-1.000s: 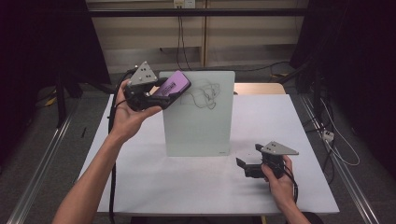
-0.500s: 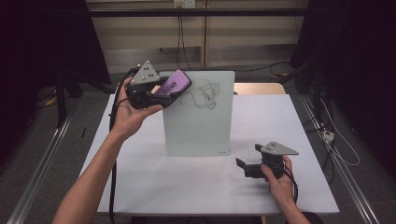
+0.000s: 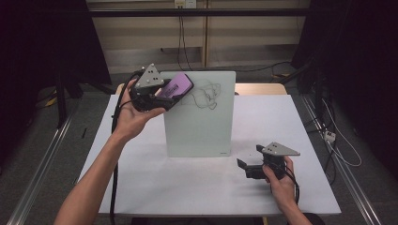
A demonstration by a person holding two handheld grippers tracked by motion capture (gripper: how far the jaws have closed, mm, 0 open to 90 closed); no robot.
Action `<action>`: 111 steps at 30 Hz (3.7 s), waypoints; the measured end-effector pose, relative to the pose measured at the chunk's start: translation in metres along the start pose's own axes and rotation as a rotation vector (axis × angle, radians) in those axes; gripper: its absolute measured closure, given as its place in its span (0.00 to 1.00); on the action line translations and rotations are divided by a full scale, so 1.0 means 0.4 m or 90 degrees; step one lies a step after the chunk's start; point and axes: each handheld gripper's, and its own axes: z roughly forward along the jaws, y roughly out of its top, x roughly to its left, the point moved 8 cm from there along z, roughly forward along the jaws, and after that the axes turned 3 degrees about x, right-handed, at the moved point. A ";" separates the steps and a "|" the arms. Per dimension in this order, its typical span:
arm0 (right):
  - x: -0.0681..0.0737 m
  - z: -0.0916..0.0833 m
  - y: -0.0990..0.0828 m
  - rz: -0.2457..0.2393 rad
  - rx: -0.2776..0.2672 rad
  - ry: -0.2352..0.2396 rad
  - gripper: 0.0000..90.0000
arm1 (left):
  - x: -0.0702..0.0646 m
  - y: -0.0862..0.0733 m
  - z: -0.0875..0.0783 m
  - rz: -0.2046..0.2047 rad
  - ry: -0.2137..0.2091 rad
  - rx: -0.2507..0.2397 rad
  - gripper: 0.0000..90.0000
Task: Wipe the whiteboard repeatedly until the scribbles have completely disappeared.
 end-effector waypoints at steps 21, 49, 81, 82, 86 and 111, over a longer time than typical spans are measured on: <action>0.001 0.000 0.000 0.000 0.000 0.002 0.05 | -0.047 -0.040 0.029 0.013 -0.020 0.019 0.46; 0.000 0.000 0.000 -0.001 0.000 0.001 0.05 | -0.027 -0.022 0.017 0.008 -0.009 0.013 0.46; 0.000 0.000 0.000 0.000 -0.001 0.001 0.05 | -0.095 -0.125 0.041 0.043 -0.028 0.070 0.46; 0.001 0.000 0.000 0.000 -0.001 0.002 0.05 | -0.101 -0.132 0.044 0.043 -0.031 0.072 0.46; 0.001 0.000 0.000 0.000 -0.001 0.002 0.05 | -0.120 -0.153 0.055 0.043 -0.041 0.082 0.46; -0.002 -0.001 0.001 0.000 0.000 0.001 0.05 | -0.076 -0.057 0.060 0.031 -0.036 0.069 0.46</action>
